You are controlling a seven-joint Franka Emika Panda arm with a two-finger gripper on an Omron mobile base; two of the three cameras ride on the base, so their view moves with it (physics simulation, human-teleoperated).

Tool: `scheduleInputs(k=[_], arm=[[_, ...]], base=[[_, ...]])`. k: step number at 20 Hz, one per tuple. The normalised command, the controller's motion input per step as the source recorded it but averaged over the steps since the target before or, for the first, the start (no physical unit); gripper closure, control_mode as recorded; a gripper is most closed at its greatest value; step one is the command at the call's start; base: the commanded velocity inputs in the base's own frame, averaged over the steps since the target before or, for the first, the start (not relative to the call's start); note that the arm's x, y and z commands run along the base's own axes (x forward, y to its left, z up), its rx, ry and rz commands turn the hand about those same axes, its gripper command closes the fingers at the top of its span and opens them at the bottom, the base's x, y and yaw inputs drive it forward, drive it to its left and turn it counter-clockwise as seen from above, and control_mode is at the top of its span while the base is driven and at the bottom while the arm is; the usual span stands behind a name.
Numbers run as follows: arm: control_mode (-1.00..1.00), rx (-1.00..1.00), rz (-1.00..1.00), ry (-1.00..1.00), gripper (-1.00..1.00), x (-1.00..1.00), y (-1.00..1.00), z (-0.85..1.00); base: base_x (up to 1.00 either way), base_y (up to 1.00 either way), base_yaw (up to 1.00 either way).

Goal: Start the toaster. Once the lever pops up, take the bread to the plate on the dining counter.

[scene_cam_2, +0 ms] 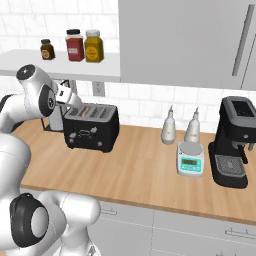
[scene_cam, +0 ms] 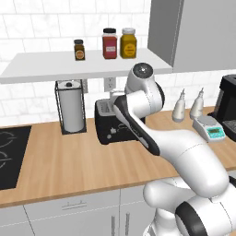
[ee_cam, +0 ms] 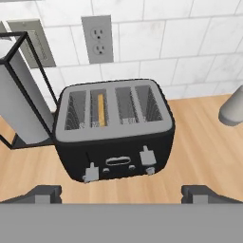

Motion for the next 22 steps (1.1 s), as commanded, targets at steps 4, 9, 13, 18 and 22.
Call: scheduleInputs(k=[4,9,13,18,22], arm=[[-1.00,0.00,0.00,0.00,-1.00,0.00,0.00,0.00],[-1.00,0.00,0.00,0.00,-1.00,0.00,0.00,0.00],[-1.00,0.00,0.00,0.00,-1.00,0.00,0.00,0.00],[-1.00,0.00,0.00,0.00,-1.00,0.00,0.00,0.00],[-1.00,0.00,0.00,0.00,-1.00,0.00,0.00,0.00]], base=[[0.00,0.00,0.00],[0.00,0.00,0.00],[0.00,0.00,0.00],[0.00,0.00,0.00],[0.00,0.00,0.00]])
